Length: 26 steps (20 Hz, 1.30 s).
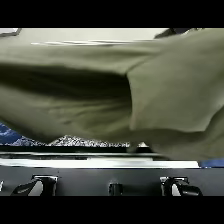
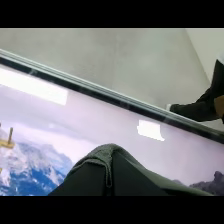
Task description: Fold the clothes and pants, and hang the long-sleeved shirts on hangers.
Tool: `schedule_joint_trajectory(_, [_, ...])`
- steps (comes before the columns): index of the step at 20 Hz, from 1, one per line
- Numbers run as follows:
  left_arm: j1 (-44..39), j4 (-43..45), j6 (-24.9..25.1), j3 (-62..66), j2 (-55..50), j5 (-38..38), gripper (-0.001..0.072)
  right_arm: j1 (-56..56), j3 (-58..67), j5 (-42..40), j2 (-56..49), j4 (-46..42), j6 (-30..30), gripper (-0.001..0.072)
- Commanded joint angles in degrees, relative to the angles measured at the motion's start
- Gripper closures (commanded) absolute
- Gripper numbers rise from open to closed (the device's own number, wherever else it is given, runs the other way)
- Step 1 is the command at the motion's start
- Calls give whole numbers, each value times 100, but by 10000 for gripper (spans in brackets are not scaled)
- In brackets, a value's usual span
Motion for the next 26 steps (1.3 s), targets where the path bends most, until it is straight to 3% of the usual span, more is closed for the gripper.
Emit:
schedule_joint_trajectory(1, [-4, 79, 59, -348, -304, -516, 696, 4, 13, 466, -671, -107, 293, 686])
schedule_joint_trajectory(5, [-151, 63, 632, -1534, -1335, -234, 696, 4, -66, 1443, -2323, -107, 376, 685])
schedule_joint_trajectory(7, [-378, 63, 964, -2090, -2127, 238, 695, 4, -269, 1456, -3158, -85, 372, 685])
schedule_joint_trajectory(12, [-892, 20, 1027, -2133, -4474, 1657, 695, 7, -682, 507, -5058, 260, 111, 685])
schedule_joint_trajectory(16, [-1102, 17, 1025, -1233, -5869, 2116, 696, 85, -680, -625, -6057, 535, -181, 685])
schedule_joint_trajectory(20, [-1117, 20, 1027, -623, -6345, 2050, 696, 107, -671, -1029, -6216, 422, -337, 686])
schedule_joint_trajectory(26, [-1121, 24, 1023, -625, -6376, 304, 696, 105, -654, 356, -6129, -219, -212, 685])
